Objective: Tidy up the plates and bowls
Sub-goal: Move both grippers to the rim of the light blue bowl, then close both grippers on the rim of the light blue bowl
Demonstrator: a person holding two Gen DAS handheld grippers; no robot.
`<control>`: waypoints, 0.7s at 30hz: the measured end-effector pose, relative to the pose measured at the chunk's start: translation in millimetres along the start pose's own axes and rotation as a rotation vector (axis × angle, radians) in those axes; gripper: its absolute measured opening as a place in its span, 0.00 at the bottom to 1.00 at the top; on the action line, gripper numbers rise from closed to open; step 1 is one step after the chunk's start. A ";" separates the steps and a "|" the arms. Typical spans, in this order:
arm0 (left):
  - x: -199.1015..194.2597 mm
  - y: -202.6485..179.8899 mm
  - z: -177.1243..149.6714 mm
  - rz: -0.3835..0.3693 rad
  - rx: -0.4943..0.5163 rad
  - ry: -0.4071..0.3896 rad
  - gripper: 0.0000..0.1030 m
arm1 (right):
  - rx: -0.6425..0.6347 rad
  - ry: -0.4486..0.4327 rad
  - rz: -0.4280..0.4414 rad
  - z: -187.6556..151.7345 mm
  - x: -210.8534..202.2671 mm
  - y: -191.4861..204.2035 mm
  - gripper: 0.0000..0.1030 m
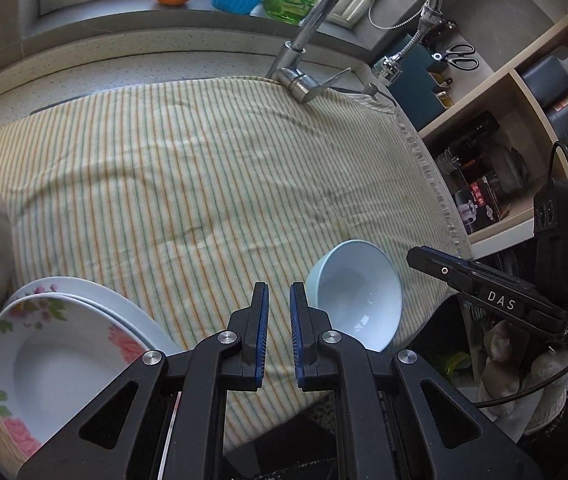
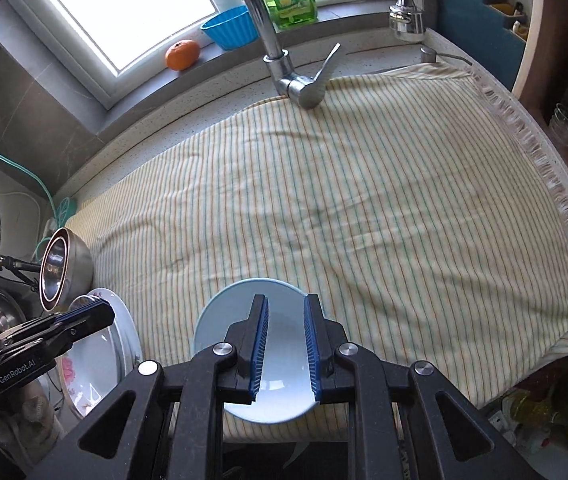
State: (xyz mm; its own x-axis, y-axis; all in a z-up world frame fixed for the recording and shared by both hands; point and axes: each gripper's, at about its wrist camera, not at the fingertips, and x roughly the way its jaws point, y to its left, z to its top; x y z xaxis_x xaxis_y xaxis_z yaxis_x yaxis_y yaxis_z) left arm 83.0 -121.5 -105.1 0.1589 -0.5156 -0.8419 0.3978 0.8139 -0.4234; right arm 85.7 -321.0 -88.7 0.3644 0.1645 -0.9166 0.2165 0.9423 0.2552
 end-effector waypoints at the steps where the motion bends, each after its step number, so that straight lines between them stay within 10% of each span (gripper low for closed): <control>1: 3.3 -2.8 0.3 -0.003 0.004 0.007 0.10 | 0.004 0.005 0.000 -2.4 1.1 -3.2 0.16; 21: 43.7 -27.9 -4.2 -0.005 0.063 0.132 0.10 | 0.024 0.077 -0.009 -22.3 25.1 -22.8 0.16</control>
State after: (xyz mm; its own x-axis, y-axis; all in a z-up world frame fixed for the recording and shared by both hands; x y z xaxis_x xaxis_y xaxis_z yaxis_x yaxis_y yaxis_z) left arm 75.0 -165.6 -131.5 0.0385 -0.4770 -0.8781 0.4545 0.7909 -0.4097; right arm 69.8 -331.9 -124.4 0.2915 0.1785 -0.9398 0.2417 0.9368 0.2529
